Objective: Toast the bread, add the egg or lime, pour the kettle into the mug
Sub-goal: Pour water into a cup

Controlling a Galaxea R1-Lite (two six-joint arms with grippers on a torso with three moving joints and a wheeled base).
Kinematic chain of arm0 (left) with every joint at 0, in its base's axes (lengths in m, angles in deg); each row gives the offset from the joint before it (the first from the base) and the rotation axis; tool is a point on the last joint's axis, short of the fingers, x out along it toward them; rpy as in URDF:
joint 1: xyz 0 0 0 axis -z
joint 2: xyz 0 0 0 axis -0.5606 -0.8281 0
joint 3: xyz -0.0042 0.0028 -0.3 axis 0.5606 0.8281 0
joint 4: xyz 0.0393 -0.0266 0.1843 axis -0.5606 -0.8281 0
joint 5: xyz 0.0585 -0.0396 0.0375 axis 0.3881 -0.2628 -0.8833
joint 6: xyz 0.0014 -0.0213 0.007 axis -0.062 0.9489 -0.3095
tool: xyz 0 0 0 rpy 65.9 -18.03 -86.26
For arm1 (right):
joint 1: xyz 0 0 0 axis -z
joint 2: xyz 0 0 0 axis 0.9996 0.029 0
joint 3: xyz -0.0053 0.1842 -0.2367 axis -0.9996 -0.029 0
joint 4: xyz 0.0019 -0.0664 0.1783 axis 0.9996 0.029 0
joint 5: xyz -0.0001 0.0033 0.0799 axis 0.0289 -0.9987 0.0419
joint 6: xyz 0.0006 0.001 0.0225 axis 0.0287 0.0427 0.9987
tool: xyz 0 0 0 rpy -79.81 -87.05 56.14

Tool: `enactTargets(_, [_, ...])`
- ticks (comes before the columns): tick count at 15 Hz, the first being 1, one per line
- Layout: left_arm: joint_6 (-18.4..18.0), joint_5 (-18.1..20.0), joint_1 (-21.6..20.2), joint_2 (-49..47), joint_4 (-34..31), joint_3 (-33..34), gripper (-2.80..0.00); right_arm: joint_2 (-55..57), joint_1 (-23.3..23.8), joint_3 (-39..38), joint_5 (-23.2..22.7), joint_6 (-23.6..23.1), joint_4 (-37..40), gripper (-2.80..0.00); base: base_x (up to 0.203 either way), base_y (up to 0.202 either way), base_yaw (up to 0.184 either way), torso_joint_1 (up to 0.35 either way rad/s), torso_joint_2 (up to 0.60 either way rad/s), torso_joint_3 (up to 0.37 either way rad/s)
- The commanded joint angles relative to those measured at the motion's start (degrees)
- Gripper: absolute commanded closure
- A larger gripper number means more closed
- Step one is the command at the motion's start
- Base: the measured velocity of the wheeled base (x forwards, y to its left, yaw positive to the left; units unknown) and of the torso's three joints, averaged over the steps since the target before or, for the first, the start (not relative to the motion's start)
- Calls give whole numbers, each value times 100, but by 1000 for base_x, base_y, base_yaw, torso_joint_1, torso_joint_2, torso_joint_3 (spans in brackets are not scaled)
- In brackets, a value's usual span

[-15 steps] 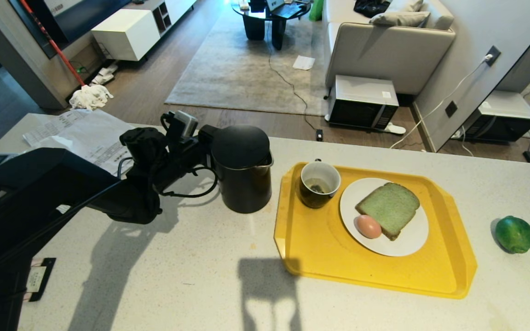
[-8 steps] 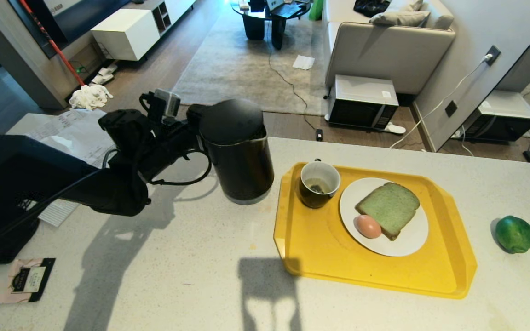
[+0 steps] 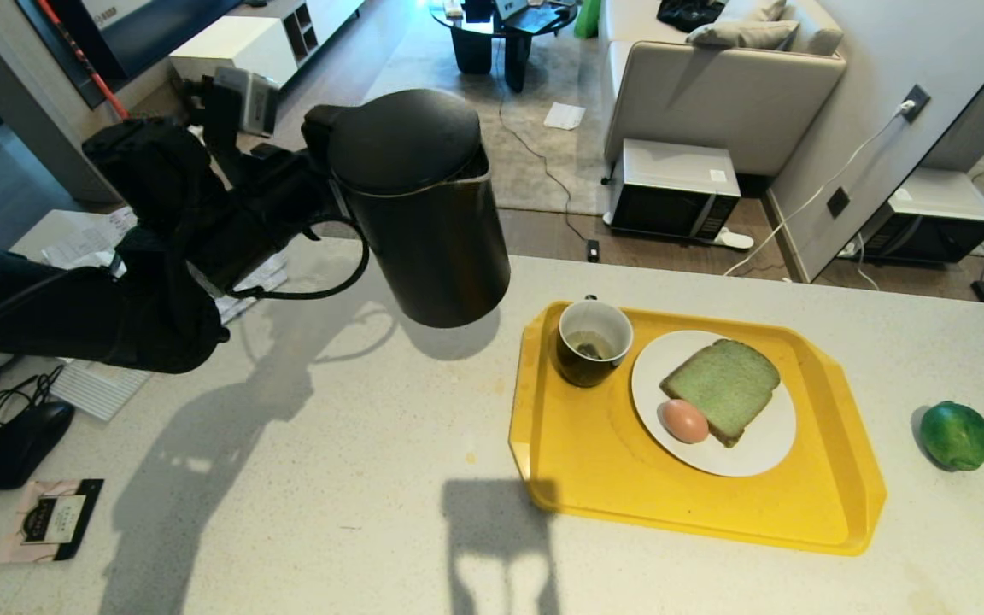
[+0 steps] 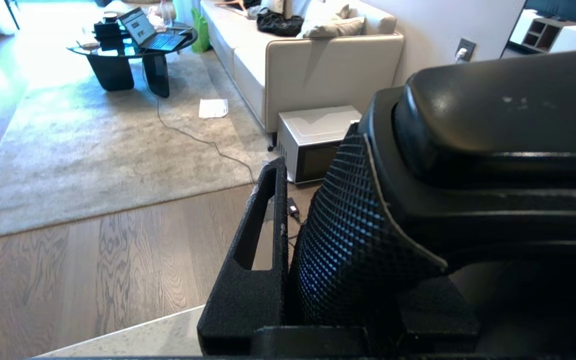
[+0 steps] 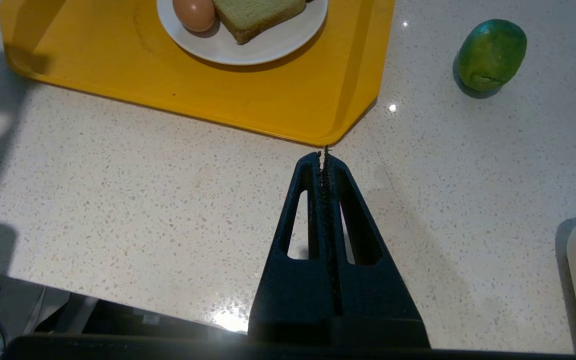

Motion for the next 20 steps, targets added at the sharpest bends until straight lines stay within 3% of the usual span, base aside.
enactTargets(1, [-25, -329, 358, 761, -684, -21, 0, 2, -4, 2, -3, -4, 5, 0, 0, 0, 0, 0, 0, 0])
enactTargets(3, [-53, -571, 522, 1212, -1299, -13, 0, 2, -4, 2, -3, -4, 5, 0, 0, 0, 0, 0, 0, 0])
enactTargets(6, [-222, -628, 480, 1659, -2039, -13, 0, 2, -4, 2, -3, -4, 5, 0, 0, 0, 0, 0, 0, 0])
enactTargets(12, [-648, -627, 365, 1634, -2075, -40, 0, 2, -4, 2, -3, -4, 5, 0, 0, 0, 0, 0, 0, 0])
enactTargets(20, [-679, -635, 221, 1606, -2040, -42, 0, 2, -4, -25, -3, -65, -30, 0, 0, 0, 0, 37, -70, -34])
